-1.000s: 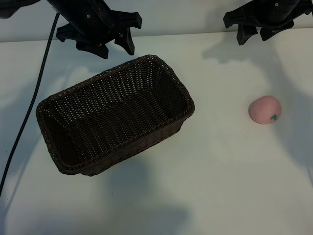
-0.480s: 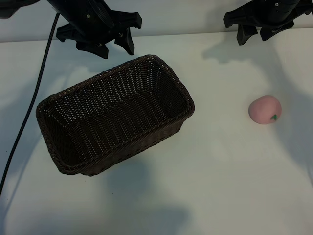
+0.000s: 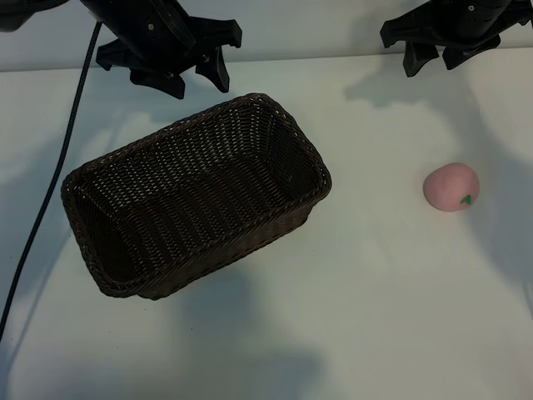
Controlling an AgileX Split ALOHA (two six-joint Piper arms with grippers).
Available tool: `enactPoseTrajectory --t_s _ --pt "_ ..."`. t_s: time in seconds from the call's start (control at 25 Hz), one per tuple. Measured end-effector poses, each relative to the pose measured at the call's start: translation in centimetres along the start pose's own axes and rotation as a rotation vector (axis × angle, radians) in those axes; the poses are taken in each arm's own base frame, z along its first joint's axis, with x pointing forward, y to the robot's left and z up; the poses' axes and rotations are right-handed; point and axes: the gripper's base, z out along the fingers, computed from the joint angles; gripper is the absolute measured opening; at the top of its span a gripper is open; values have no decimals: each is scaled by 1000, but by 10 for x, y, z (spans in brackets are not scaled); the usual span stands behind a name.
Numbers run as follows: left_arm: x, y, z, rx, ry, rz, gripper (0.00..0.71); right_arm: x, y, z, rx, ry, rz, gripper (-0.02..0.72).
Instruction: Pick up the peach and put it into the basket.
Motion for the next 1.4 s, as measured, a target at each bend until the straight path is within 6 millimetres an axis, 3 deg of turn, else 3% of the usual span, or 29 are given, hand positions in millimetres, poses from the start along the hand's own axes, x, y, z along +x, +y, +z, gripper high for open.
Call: enactPoseTrajectory --t_s 0.28,0.56,0.76,1.08,1.28,1.4 --pt "1 4 -1 -17 13 -1 585 0 0 0 0 0 0 515" --pt "17 23 -20 -232 71 -5 585 0 0 0 0 0 0 515" --pt "51 31 -46 -273 63 -53 585 0 0 0 0 0 0 515" --pt "119 55 -68 -360 -3 -197 585 0 0 0 0 0 0 515" --pt "155 75 -49 -400 26 -313 585 0 0 0 0 -1 0 515" --pt "163 88 -39 -388 9 -377 585 0 0 0 0 -3 0 515"
